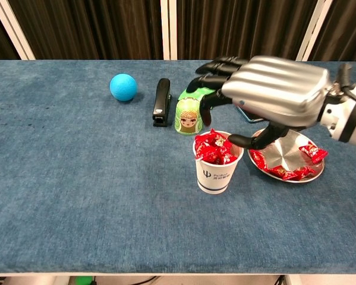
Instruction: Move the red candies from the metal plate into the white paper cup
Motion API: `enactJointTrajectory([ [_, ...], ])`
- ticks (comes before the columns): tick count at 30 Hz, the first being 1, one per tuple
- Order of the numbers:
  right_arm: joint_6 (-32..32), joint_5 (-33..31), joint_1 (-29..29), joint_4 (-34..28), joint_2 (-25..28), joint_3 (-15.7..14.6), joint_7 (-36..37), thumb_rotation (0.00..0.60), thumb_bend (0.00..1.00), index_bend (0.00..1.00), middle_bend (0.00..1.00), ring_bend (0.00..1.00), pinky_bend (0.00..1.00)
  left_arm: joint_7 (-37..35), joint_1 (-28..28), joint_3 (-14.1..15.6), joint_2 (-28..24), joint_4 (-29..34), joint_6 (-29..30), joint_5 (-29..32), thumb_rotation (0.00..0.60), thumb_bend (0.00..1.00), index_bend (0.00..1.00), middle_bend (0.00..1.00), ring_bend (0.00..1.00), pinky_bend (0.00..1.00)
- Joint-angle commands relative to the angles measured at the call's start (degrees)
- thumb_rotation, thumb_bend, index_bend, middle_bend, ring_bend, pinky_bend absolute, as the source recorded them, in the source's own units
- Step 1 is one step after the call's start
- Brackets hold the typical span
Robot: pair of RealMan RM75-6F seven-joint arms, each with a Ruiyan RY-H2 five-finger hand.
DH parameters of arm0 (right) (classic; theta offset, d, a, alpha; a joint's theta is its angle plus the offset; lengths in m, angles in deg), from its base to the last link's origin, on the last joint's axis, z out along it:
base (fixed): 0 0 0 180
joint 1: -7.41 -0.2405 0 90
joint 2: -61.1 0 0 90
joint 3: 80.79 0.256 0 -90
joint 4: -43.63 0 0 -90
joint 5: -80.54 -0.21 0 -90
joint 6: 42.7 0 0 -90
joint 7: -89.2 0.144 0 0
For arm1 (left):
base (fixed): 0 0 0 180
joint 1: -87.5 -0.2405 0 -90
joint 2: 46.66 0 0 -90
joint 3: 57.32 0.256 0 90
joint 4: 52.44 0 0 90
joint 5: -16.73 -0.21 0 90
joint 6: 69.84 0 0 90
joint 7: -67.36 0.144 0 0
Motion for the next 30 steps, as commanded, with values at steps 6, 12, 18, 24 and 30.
enactJointTrajectory([
  [6,-11.1,2.9,5.5,-1.4,5.8,-0.5,4.8,0.6,0.35,0.24,0.08,0.0,0.0,0.4,0.1,-0.2,-0.2,0.4,0.3,-0.2,0.6,0.1,0.14,0.11,0.12,0.25],
  [12,-21.0,-1.8,14.7,1.7,11.3,-1.7,10.5,0.6,0.38,0.13,0.07,0.0,0.0,2.9,-0.3,-0.3,-0.7,1.4,1.5,-0.5,0.6,0.1,0.14,0.11,0.12,0.25],
  [18,-27.2,-9.5,24.8,7.3,13.9,-3.6,17.5,0.6,0.4,0.01,0.0,0.0,0.0,17.0,-3.3,0.0,-0.3,0.6,5.4,-0.2,0.6,0.1,0.14,0.11,0.12,0.25],
  [24,-27.1,-15.0,30.9,9.5,15.0,-4.8,21.6,0.6,0.38,0.0,0.0,0.0,0.0,31.5,-7.4,1.5,-0.3,-1.3,8.9,0.5,0.6,0.09,0.13,0.12,0.1,0.21],
  [30,-27.1,-13.6,33.3,11.4,14.5,-5.6,24.4,0.6,0.4,0.0,0.0,0.0,0.0,31.5,-9.1,2.8,-1.7,-0.3,9.4,-0.1,0.563,0.06,0.13,0.12,0.08,0.19],
])
